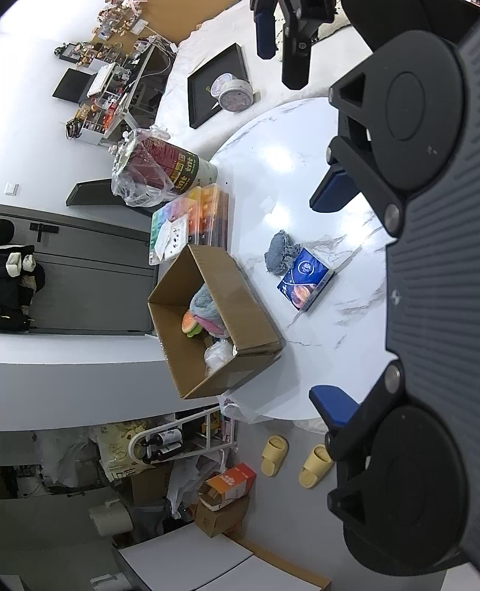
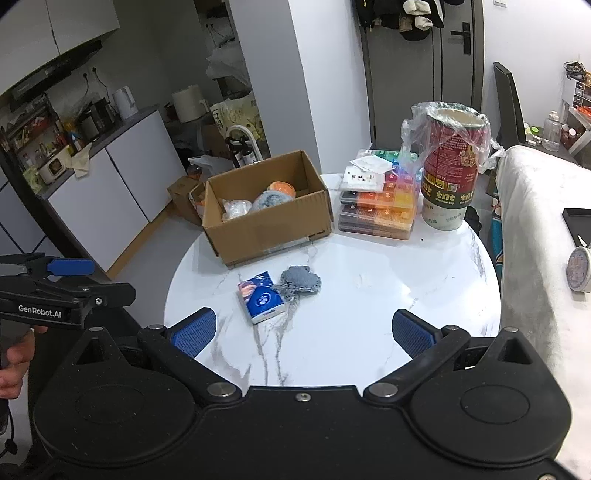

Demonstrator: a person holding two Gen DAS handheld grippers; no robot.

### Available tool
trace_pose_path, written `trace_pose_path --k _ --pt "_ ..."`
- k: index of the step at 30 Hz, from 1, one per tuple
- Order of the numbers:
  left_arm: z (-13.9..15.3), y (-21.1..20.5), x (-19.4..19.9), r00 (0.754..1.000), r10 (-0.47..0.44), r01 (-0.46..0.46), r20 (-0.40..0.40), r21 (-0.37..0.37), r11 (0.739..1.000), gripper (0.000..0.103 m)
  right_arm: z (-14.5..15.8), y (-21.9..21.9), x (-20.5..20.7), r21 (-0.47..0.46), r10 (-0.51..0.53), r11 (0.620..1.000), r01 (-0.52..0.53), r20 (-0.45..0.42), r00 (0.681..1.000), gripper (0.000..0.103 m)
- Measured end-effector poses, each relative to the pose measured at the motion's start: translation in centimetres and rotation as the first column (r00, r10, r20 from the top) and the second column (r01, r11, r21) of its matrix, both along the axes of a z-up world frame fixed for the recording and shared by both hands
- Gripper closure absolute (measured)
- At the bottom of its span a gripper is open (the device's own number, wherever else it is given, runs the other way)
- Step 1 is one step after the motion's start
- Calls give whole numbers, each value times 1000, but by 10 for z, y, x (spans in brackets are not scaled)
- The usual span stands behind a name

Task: Organize soft objects
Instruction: 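Move both open tools above the blue tissue pack and grey knitted piece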

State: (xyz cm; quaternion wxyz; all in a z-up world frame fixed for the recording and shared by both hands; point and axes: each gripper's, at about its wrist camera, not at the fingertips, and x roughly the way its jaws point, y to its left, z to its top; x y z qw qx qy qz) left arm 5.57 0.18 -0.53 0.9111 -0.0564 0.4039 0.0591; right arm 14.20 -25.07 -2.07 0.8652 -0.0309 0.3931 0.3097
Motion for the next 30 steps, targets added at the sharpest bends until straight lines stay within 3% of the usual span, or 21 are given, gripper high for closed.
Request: trace_pose_path --k 9,30 --pt "-14 -1 18 1000 17 -17 -13 -12 1000 5 -13 3 30 9 34 999 -33 -25 999 5" --pt "-77 11 77 983 115 -121 -142 -40 992 25 -70 38 104 15 156 988 -155 -109 982 22"
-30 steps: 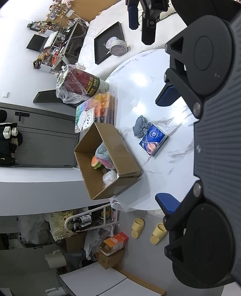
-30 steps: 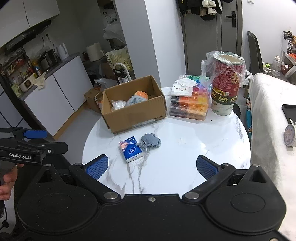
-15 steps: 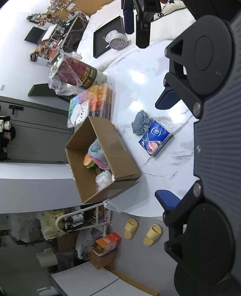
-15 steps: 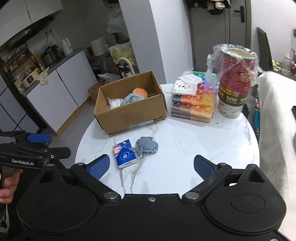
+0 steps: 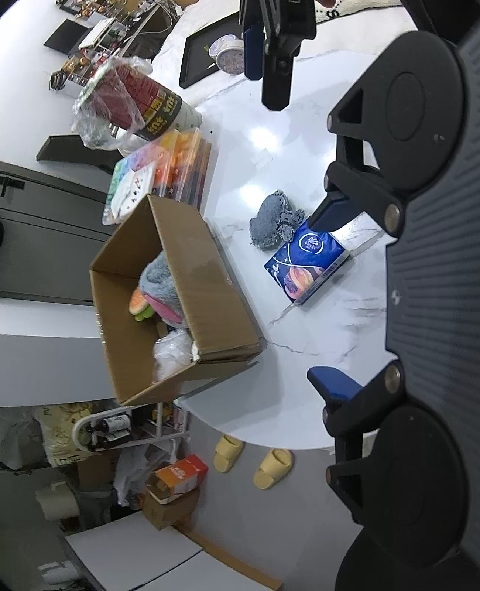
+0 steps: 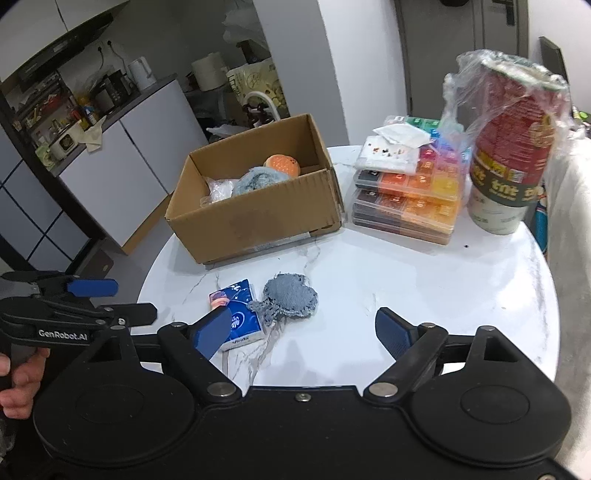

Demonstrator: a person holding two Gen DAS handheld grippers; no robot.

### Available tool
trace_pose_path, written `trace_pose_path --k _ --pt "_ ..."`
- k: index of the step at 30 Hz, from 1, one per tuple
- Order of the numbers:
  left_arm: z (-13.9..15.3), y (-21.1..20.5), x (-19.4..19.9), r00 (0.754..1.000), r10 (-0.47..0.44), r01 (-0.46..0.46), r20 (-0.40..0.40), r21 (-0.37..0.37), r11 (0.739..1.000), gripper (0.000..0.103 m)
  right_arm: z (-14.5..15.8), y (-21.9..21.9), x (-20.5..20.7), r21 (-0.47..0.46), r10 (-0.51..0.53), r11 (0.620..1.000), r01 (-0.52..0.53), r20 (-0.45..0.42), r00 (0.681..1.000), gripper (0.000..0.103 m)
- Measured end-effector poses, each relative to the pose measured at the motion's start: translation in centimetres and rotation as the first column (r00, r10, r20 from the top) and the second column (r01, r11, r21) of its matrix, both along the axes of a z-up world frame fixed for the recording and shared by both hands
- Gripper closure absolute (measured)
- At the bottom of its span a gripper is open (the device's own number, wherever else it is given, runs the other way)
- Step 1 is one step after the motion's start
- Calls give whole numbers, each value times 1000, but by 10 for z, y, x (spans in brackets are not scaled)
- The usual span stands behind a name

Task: Organize soft objects
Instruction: 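Move both open tools above the blue tissue pack and grey knitted piece, then close the right tool on the grey knitted piece while the left closes on the tissue pack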

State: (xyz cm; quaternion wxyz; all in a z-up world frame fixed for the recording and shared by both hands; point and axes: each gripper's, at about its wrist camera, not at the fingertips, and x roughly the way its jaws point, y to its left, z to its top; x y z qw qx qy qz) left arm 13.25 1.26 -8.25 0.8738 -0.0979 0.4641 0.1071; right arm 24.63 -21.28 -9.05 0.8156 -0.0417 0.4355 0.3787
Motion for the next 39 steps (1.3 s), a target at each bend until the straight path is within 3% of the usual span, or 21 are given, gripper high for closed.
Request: trace_pose_path --k 14,29,39 --pt "-38 1 28 995 78 -81 -58 -43 996 27 -41 20 26 23 33 999 -32 -56 998 31" --pt "-64 -16 48 991 126 -129 -55 -57 990 27 -56 27 36 4 51 999 -51 -66 997 33" --pt "-76 -17 54 986 160 -163 -44 -63 985 27 -64 40 43 -12 41 999 -43 -85 996 40"
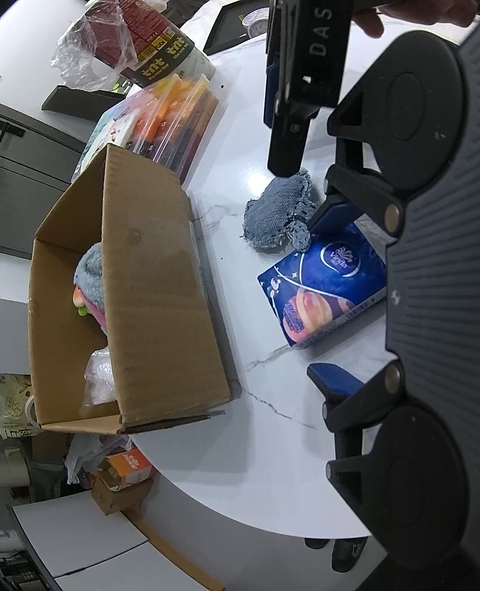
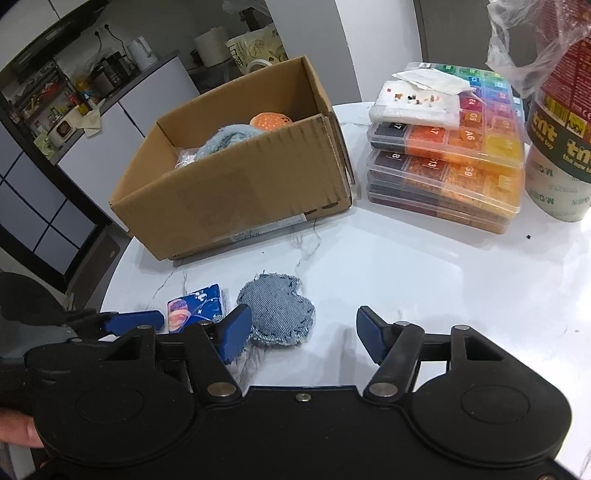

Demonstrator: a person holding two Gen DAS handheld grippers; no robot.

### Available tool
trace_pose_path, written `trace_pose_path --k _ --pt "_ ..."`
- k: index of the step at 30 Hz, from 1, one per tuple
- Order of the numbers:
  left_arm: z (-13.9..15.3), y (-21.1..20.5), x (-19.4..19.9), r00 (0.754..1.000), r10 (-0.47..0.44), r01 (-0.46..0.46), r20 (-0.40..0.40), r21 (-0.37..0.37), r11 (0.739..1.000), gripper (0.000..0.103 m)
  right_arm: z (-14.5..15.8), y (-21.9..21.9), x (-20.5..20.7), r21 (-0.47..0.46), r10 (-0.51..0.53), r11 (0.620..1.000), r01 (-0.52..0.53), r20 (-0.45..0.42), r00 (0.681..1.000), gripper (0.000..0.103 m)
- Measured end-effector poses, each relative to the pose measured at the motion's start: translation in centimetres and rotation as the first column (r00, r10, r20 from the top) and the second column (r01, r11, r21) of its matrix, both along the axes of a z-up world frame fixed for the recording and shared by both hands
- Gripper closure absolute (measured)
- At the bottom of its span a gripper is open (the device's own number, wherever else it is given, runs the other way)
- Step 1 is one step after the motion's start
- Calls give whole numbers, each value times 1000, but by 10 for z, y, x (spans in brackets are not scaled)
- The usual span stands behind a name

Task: Organize soft objects
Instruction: 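Close the right tool on the grey knitted piece while the left closes on the tissue pack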

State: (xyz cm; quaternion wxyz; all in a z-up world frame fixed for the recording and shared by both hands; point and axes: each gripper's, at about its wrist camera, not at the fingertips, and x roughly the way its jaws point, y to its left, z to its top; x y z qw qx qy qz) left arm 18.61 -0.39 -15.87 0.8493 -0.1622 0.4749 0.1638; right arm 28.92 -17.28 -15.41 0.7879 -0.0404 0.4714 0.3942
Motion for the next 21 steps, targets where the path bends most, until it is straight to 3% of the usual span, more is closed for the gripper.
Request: trace_pose_path --k 17,19,20,21 --pt "5 23 -16 999 17 -15 -34 43 999 27 -19 34 -10 -104 55 994 -46 84 995 41" --pt "5 23 -16 999 11 -9 -35 50 999 27 -19 36 -14 -115 72 992 -59 108 992 50" --pt "6 23 -16 999 9 -7 -35 52 999 27 -19 36 -16 -114 77 991 -65 110 991 64" --pt "6 23 -16 999 4 -3 -34 50 999 27 -18 36 -17 -118 76 991 -63 107 991 66"
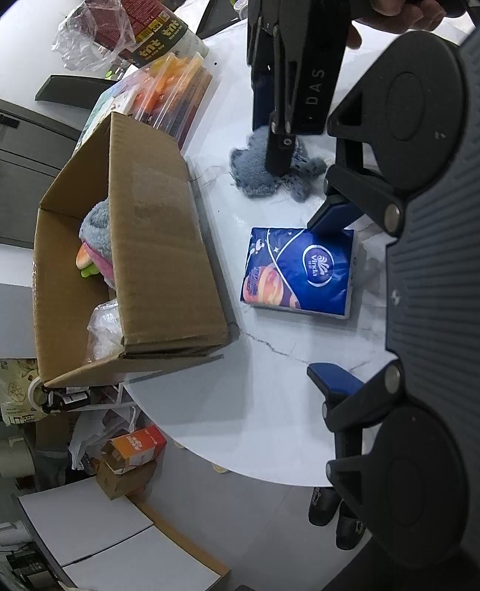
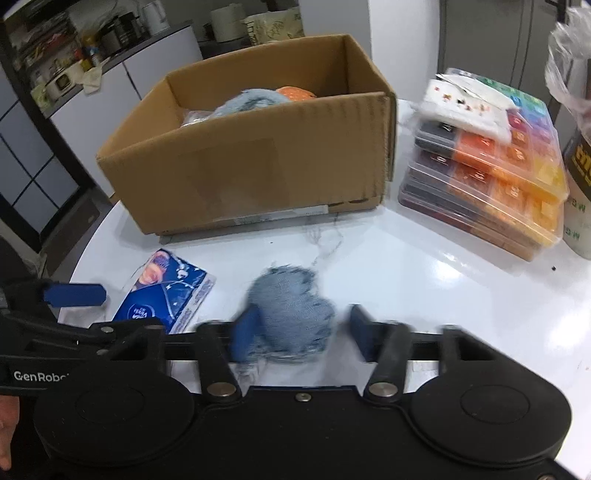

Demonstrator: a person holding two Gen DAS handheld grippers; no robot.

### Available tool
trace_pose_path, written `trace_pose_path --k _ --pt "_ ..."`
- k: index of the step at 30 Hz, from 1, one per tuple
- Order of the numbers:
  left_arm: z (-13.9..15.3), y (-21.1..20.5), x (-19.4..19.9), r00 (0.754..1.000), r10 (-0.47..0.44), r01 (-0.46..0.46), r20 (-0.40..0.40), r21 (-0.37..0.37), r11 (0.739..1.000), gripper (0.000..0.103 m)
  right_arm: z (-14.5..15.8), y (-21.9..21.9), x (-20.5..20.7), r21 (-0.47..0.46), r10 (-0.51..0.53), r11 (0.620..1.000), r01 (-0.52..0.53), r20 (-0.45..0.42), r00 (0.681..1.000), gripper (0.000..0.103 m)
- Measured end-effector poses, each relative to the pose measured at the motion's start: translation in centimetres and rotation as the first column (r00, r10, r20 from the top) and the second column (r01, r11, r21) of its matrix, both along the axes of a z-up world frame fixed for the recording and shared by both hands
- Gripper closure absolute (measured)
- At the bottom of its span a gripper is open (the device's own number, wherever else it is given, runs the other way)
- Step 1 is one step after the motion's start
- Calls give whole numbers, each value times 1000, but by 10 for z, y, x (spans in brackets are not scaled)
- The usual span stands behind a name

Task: Organize soft objects
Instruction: 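Close the right tool on the grey knitted piece while the left closes on the tissue pack, then lift the tissue pack and knitted piece in both tools over the cardboard box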

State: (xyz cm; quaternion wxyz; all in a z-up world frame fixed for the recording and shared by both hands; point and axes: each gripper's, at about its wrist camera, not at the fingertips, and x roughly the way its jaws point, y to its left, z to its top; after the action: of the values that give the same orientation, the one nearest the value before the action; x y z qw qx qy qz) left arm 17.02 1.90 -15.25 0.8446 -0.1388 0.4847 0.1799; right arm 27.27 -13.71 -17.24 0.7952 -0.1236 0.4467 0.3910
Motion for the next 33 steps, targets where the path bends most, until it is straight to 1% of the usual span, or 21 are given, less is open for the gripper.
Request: trace_pose_path --k 3,6,13,18,20,21,23,24,26,29,33 --pt "2 0 0 1000 -6 6 16 -19 1000 27 1 -3 -1 -3 -7 1000 7 -13 1000 72" --pt "3 -4 2 999 -19 20 28 -20 1000 26 2 -10 -3 1 -30 1000 30 -36 999 73" --pt "-7 -9 13 999 -35 35 -17 31 999 25 4 -24 -7 6 -71 997 71 -55 996 74" --pt "-13 -9 13 999 -34 35 -36 36 999 26 6 -30 -11 -1 -97 995 97 -59 994 74" --pt "-15 -8 12 998 -32 34 -46 40 999 28 9 -32 -12 2 -110 994 110 -56 992 74" --pt "-14 -7 11 998 -34 36 -43 39 999 31 10 -33 -12 3 -116 993 116 -54 992 74" --pt "-11 -7 10 998 -44 45 -36 38 998 52 14 -37 -11 5 -130 991 131 -56 990 74" --pt "-9 -7 11 998 -44 46 -44 37 998 52 16 -38 -11 7 -136 991 137 -59 989 74" --pt "-4 -3 10 998 -40 40 -37 -1 999 52 21 -39 -11 12 -145 989 146 -54 988 74" --pt "8 -2 6 999 -50 50 -15 16 999 52 31 -41 -11 22 -161 987 162 -46 986 74" --pt "23 0 3 998 -62 62 6 7 998 53 45 -38 -14 23 -161 987 162 -25 987 74"
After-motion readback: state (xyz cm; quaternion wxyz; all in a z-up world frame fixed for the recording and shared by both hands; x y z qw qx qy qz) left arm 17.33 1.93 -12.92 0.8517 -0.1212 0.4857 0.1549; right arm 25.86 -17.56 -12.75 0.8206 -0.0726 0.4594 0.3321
